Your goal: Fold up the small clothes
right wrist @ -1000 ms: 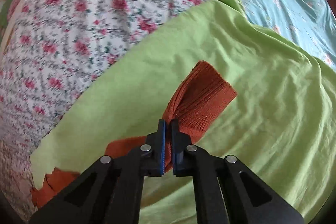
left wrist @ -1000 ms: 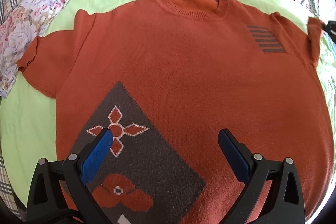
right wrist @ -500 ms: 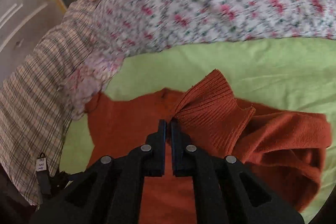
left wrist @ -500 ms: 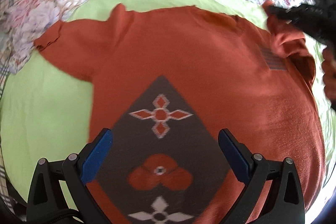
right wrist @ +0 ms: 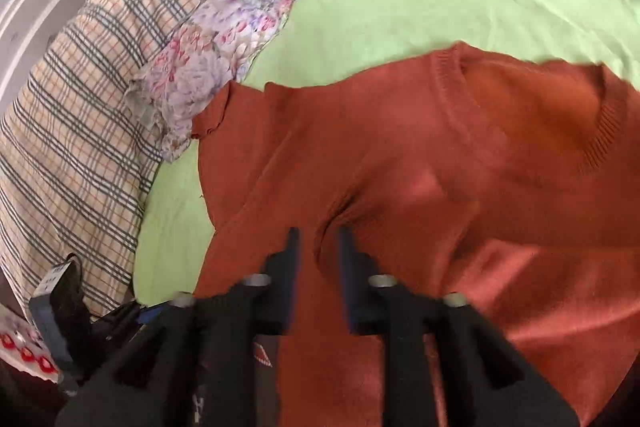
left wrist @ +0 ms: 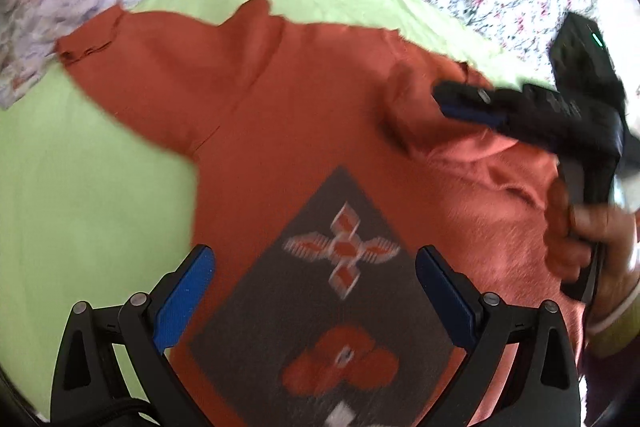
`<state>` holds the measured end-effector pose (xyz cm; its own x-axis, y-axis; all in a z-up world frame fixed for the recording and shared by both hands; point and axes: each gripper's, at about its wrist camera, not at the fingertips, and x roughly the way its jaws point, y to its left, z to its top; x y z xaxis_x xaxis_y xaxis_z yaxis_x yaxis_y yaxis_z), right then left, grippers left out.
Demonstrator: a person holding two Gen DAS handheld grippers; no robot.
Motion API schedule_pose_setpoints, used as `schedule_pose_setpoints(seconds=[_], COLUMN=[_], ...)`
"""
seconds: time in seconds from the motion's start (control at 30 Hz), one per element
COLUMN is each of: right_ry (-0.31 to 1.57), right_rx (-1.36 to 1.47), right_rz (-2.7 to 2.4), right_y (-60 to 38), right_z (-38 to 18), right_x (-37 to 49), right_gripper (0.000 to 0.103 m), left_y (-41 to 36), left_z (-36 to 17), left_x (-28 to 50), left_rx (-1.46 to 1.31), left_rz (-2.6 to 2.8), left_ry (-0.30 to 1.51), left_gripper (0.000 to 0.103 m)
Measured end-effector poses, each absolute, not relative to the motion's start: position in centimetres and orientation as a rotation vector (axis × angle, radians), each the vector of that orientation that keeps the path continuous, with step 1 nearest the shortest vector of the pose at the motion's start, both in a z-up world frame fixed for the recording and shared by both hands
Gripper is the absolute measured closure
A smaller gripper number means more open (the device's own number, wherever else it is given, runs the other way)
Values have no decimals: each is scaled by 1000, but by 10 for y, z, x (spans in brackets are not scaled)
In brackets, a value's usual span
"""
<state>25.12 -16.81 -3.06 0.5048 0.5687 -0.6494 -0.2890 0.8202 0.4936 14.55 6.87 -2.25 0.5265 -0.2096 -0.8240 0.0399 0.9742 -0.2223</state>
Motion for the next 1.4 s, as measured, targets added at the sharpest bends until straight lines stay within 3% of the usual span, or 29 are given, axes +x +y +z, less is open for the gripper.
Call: schedule_pose_setpoints(seconds=[0.17,0.5,0.53,0.57,0.6,0.67,0.77,0.97,1.03,1.17,1.23,1.3,1.4], right_ry=[860,808,806,802,797,783,760,721,724,728,726,725,733], right_rx=[351,480,485,493,500,519,529,518,525,529,512,513,508], right_rz=[429,234,221,210,205,194,184,152,131,95,62,26,-15], right_y=[-206,-272,-276,-279,-283,-287,-293,-303,-308,-316,-320,-327,-337], right_z=[-17,-23,-23,-24,-24,-22,-19,-15,-17,-19,-17,-16,-17], right_x=[213,123,119,116,114,112,110,98,97,94,91,88,85], right_gripper=[62,62,62,62,62,62,62,62,62,62,62,62,59], left_y=[57,27,22,18,12,6,21,96,102,99,93,85,73], left_z=[-22,-55,-52,-49,-49,-50,-32,-22,-34,-62,-67,-67,-59], left_x=[208,345,347,344,341,332,299,231,227,244,255,263,276], left_rx=[-205,-344,-325,-304,-285,-259,-237,-514,-540,-549,-551,-526,-454], left_rz=[-250,-559,-585,-607,-637,-623,-492,-350,-378,-358,-366,-372,-366], left_ry=[1003,1176,1161,1146,1148,1146,1017,884,922,1014,1014,1004,988], left_gripper=[2,4,10,43,93,95,96,95,90,59,56,46,44])
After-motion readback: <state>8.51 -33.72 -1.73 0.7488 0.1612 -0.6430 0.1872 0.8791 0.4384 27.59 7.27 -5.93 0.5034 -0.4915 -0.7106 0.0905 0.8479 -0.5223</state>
